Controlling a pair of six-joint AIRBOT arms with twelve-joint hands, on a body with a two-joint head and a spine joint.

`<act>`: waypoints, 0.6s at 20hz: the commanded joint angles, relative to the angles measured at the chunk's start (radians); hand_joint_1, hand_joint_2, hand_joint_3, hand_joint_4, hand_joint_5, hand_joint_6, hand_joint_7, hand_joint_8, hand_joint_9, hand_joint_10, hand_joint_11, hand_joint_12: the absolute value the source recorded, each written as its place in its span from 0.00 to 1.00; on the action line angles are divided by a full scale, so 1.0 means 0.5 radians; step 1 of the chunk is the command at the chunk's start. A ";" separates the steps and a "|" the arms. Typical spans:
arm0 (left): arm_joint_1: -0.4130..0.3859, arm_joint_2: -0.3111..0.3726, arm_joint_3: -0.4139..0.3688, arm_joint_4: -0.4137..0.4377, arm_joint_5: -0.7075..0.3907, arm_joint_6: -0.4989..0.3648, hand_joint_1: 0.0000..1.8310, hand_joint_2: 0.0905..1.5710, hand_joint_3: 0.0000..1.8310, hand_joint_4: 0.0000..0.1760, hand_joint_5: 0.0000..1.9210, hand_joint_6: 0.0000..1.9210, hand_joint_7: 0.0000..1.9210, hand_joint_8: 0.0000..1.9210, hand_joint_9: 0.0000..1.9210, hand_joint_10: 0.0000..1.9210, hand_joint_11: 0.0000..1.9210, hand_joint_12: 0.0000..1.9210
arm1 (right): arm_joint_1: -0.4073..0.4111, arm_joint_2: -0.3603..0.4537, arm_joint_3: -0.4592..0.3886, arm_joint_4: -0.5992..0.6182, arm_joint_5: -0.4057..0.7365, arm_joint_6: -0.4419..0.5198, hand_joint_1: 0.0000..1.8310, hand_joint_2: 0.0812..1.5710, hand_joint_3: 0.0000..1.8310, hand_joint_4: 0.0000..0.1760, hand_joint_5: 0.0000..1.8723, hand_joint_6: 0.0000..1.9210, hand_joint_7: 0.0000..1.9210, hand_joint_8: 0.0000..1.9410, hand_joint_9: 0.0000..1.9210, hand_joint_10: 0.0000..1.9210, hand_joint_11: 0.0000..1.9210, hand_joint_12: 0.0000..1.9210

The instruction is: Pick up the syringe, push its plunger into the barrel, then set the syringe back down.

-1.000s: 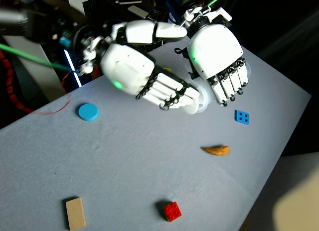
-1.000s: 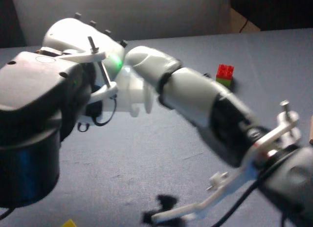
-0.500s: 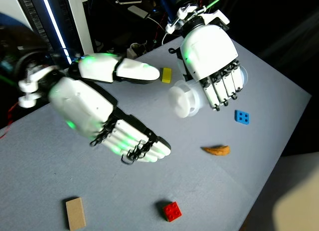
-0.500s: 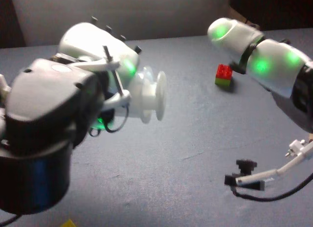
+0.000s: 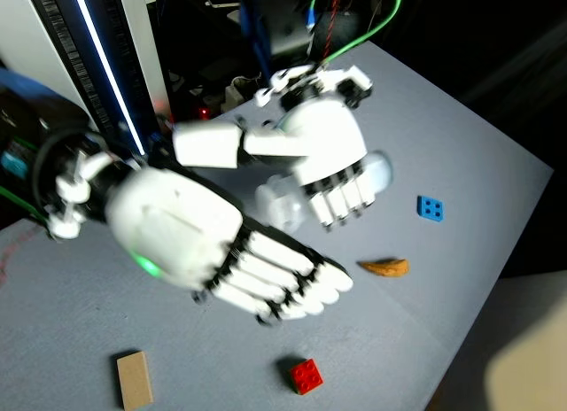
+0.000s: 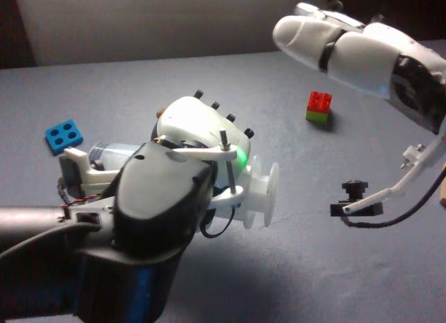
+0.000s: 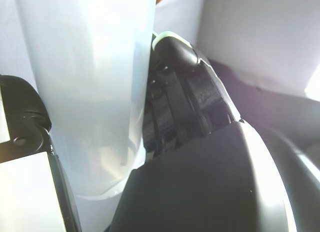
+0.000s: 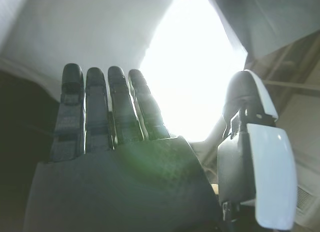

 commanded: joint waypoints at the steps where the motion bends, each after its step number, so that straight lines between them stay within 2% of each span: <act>1: 0.002 0.002 0.015 0.168 -0.143 0.044 0.80 0.76 0.00 0.00 0.36 0.66 0.34 0.65 0.40 0.70 0.31 0.93 | -0.002 0.007 0.017 -0.097 0.136 -0.012 0.03 0.67 0.00 0.00 0.04 0.00 0.04 0.00 0.04 0.00 0.00 0.16; 7: 0.094 -0.004 0.075 0.168 -0.174 0.048 0.80 0.77 0.00 0.00 0.36 0.67 0.34 0.66 0.39 0.71 0.31 0.93 | 0.016 0.035 0.023 -0.199 -0.032 -0.030 0.03 0.67 0.00 0.00 0.04 0.00 0.04 0.00 0.05 0.00 0.00 0.17; 8: 0.105 -0.006 0.083 0.168 -0.172 0.048 0.80 0.77 0.00 0.00 0.36 0.67 0.33 0.67 0.39 0.71 0.31 0.93 | 0.026 0.042 0.023 -0.199 -0.064 -0.030 0.04 0.67 0.00 0.00 0.05 0.00 0.05 0.00 0.06 0.00 0.00 0.20; 10: 0.116 -0.011 0.107 0.168 -0.160 0.048 0.80 0.77 0.00 0.00 0.37 0.66 0.34 0.66 0.39 0.70 0.31 0.93 | 0.048 0.062 0.022 -0.252 -0.195 -0.031 0.03 0.67 0.00 0.00 0.04 0.00 0.04 0.00 0.05 0.00 0.00 0.18; 12: 0.116 -0.029 0.137 0.168 -0.160 0.047 0.80 0.77 0.00 0.00 0.36 0.67 0.34 0.66 0.39 0.71 0.31 0.94 | 0.041 0.061 0.022 -0.351 -0.163 -0.031 0.03 0.67 0.00 0.00 0.05 0.00 0.05 0.00 0.06 0.00 0.00 0.19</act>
